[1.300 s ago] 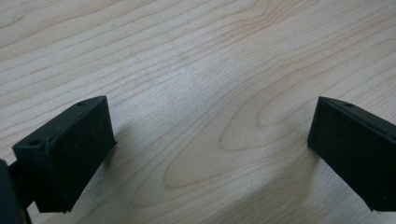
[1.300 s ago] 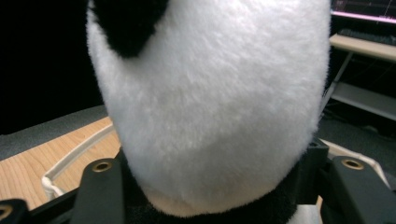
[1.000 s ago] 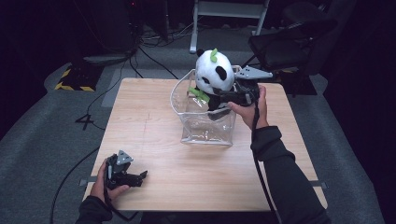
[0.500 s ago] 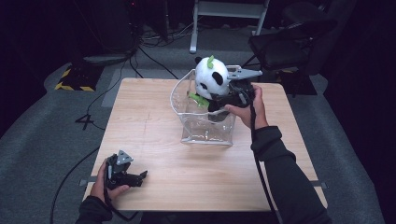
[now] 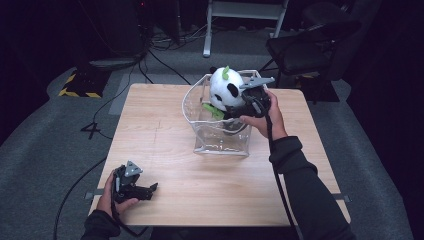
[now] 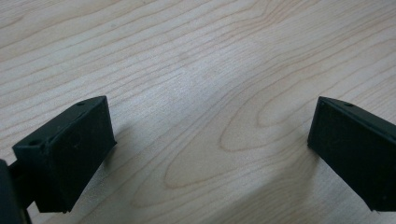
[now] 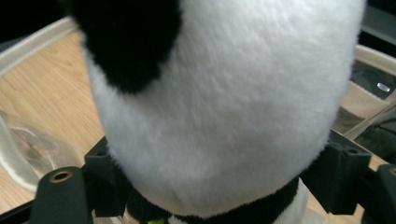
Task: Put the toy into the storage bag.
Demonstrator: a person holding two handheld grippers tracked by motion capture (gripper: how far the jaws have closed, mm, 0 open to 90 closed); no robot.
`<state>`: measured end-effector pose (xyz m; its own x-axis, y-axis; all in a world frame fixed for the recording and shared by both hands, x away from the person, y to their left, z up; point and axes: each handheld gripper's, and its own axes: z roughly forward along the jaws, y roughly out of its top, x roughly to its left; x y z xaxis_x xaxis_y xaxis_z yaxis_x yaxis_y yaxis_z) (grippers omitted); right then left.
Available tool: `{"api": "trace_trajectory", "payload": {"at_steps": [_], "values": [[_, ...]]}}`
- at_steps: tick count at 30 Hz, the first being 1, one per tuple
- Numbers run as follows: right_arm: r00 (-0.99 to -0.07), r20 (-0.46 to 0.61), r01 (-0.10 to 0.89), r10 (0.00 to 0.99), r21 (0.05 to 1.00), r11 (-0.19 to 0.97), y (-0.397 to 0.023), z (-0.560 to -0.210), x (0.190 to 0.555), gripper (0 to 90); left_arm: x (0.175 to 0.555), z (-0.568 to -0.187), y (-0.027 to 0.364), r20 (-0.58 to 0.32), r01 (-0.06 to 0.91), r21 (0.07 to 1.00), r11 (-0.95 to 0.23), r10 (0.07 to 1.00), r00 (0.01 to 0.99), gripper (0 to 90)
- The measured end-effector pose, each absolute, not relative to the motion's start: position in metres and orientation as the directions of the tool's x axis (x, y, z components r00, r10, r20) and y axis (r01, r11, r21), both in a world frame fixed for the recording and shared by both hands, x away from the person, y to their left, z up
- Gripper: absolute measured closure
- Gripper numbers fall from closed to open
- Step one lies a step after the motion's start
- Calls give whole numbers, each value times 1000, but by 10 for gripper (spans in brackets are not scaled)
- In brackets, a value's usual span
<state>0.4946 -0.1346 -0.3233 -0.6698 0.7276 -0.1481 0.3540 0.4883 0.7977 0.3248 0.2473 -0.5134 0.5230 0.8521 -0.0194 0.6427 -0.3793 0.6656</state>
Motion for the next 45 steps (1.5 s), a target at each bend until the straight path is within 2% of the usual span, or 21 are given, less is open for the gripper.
{"api": "trace_trajectory", "payload": {"at_steps": [8, 30, 45], "values": [[-661, -160, 428, 733, 722, 543, -133, -330, 501, 197, 325, -513, 247, -18, 642, 665, -382, 851, 525, 5], [-659, -147, 466, 737, 690, 554, -131, -335, 502, 205, 325, -513, 248, -18, 644, 662, -384, 850, 526, 5], [-641, -146, 449, 754, 725, 522, -135, -333, 497, 252, 325, -514, 247, -15, 641, 666, -381, 852, 523, 5]]}}
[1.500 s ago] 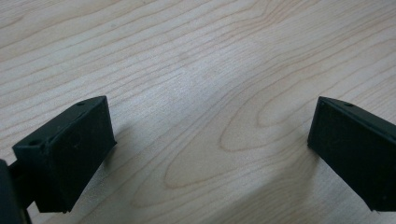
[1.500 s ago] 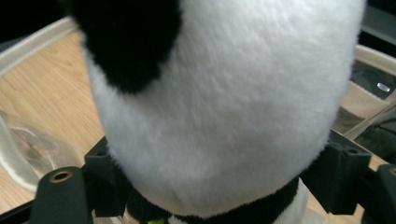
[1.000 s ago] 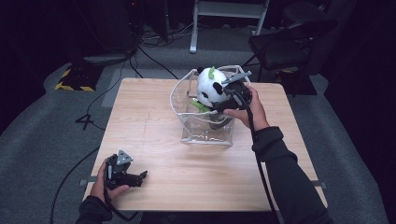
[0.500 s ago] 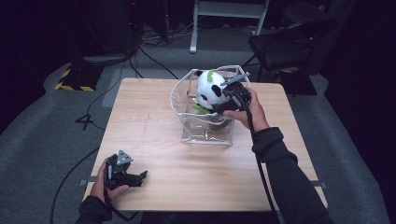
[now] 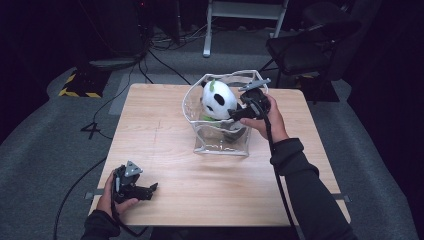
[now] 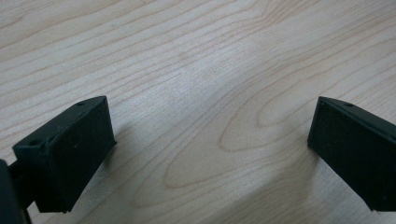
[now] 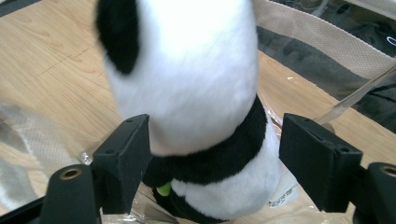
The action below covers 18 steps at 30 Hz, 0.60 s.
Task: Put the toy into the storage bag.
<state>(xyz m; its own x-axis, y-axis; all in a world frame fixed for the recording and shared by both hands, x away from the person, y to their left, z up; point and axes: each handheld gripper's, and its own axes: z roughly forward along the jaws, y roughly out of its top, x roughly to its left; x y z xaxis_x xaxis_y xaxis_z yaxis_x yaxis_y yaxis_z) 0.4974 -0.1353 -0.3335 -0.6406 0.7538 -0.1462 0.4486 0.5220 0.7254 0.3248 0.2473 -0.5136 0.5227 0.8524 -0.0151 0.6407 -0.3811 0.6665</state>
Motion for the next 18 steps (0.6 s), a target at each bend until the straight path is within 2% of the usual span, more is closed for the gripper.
{"api": "trace_trajectory", "payload": {"at_steps": [3, 18], "values": [[-648, -136, 451, 749, 724, 521, -137, -334, 497, 229, 325, -514, 247, -18, 641, 668, -378, 853, 522, 5], [-667, -144, 417, 731, 741, 527, -140, -331, 488, 256, 325, -514, 247, -16, 641, 668, -379, 853, 522, 5]]}}
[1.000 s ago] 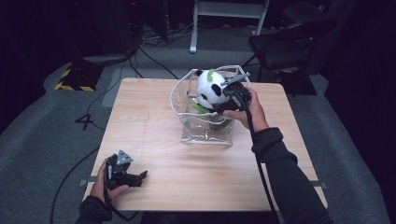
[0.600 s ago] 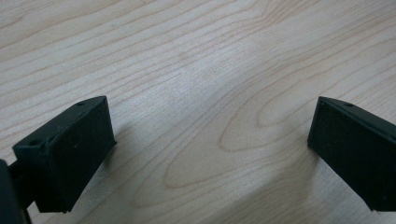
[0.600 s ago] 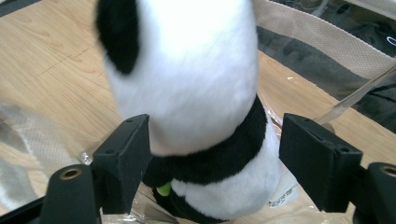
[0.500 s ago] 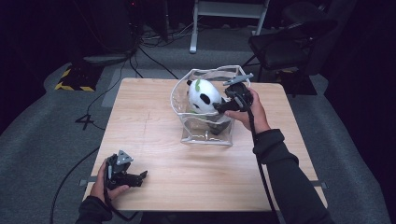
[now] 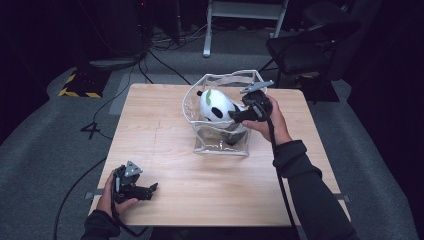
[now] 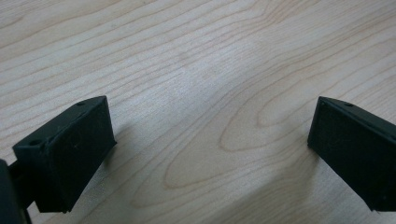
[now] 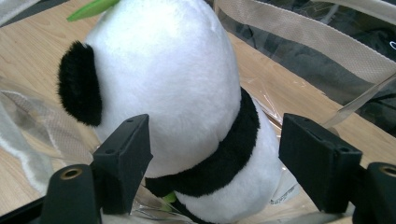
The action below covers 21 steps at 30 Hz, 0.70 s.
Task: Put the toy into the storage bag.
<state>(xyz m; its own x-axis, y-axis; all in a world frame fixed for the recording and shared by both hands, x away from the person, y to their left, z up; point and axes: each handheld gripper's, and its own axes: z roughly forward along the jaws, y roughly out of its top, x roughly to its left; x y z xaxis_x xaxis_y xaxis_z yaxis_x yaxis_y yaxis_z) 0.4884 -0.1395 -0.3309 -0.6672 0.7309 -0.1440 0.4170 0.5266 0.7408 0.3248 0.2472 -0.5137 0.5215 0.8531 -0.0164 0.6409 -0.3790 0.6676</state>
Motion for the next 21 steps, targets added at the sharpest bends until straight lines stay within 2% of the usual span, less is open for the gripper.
{"api": "trace_trajectory", "payload": {"at_steps": [21], "values": [[-683, -175, 353, 709, 771, 530, -154, -316, 470, 247, 325, -514, 247, -16, 641, 668, -379, 853, 521, 5]]}}
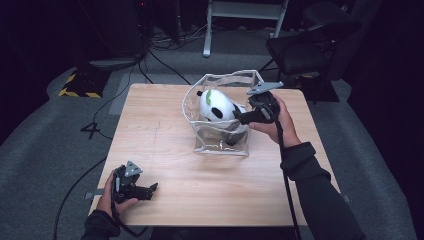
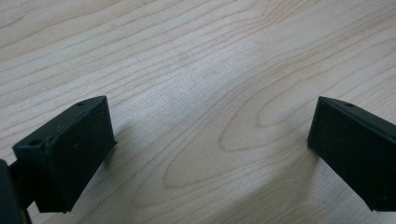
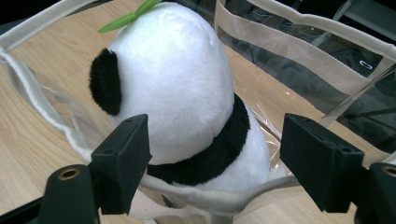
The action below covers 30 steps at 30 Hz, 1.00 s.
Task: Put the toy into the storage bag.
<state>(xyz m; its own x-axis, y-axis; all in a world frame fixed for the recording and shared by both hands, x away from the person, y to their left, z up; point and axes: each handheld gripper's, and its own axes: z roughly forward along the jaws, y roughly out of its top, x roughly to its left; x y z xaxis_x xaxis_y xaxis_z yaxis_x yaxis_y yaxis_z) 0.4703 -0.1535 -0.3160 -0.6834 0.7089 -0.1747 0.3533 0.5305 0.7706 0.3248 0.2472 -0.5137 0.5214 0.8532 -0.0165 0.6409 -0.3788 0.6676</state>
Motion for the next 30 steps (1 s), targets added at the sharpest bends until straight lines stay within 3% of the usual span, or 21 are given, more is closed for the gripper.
{"api": "trace_trajectory", "payload": {"at_steps": [30], "values": [[-715, -232, 281, 660, 769, 574, -175, -314, 443, 224, 325, -514, 247, -16, 641, 667, -380, 852, 523, 5]]}}
